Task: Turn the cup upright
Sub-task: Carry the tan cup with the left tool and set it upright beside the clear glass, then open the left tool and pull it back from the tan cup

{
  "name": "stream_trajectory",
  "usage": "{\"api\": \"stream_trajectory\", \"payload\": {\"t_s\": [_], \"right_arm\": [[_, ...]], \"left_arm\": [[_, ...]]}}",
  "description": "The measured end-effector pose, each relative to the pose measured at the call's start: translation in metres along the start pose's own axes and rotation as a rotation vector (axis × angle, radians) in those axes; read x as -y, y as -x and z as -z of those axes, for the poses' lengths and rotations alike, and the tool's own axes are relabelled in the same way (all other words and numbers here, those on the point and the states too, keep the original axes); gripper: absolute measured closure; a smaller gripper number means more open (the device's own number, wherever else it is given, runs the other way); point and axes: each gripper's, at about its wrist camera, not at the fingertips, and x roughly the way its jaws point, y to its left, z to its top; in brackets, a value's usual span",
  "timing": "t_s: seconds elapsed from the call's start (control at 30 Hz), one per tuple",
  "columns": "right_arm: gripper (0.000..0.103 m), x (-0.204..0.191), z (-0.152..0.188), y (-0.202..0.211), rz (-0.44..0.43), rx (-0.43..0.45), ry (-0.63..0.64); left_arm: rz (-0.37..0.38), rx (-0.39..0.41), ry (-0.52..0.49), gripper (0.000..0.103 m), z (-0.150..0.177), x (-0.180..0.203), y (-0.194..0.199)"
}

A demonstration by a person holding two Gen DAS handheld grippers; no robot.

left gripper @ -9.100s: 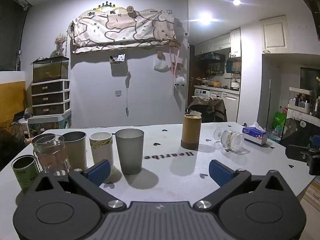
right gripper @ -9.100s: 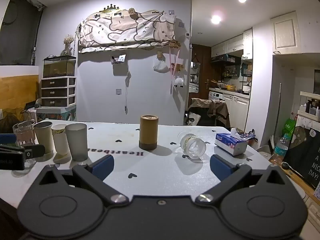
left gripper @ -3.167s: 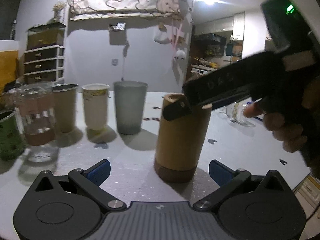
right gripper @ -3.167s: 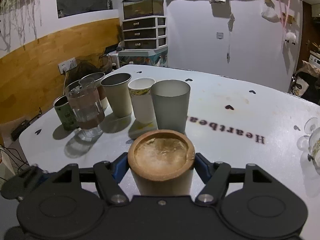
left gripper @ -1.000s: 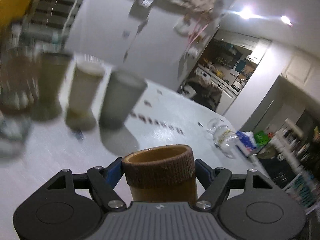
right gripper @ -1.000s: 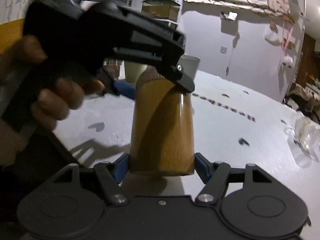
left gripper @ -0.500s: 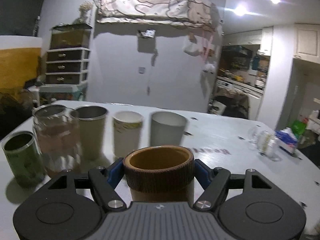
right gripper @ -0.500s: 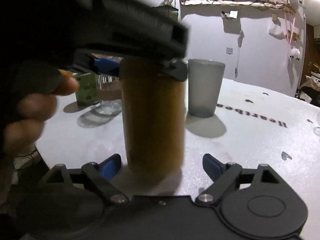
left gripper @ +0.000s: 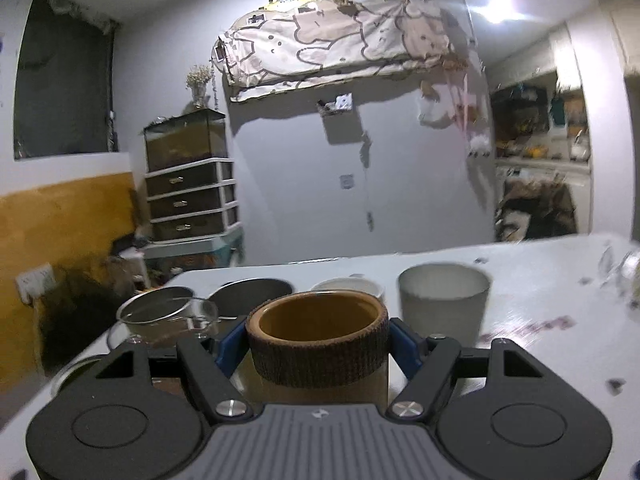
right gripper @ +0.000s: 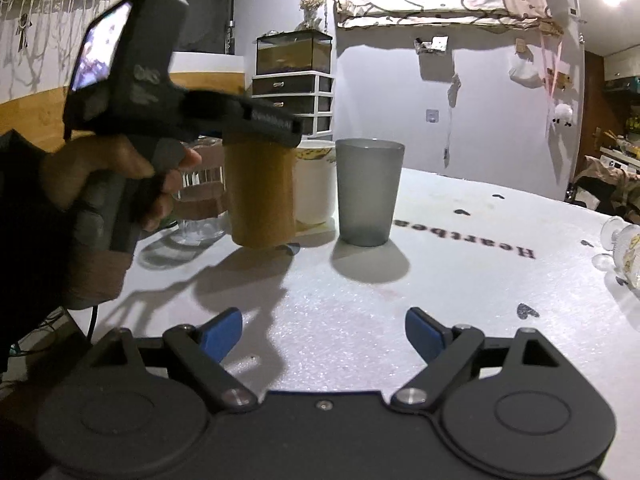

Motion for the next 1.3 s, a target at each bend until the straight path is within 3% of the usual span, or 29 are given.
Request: {"api": "stream_trajectory", "payload": {"t_s": [0.3,0.47,0.57,0.93,1.13,1.3], "right_arm": [[0.014,0.002,0.000,0.002,0.006,0.007,-0.023],[0.014,0.002,-0.003,0.003,-0.003,0.019,-0.029],[0.014,0.007,-0.007,0.007,-0.019,0.028,-0.052],[0.014,0.025,-0.032,0.036,0.003,0.124,-0.096],[0.013,0.033,-0.041,0.049,0.024,0.154,-0.105],[0.009,0.036,-0.047,0.061,0.044,0.167,-0.110]], "left_arm": [[-0.031,0.003,0.011,0.028,0.009,-0.009,-0.008],[-0.014,-0.009,0.051,0.020,0.009,-0.014,-0.002],[-0.005,-0.005,0.089,0.013,0.005,-0.017,0.010],[0.089,-0.026,0.117,0.007,-0.014,-0.022,0.075],[0.155,-0.075,0.139,0.006,-0.011,-0.027,0.102],[0.153,-0.081,0.117,0.001,-0.009,-0.029,0.125]]}}
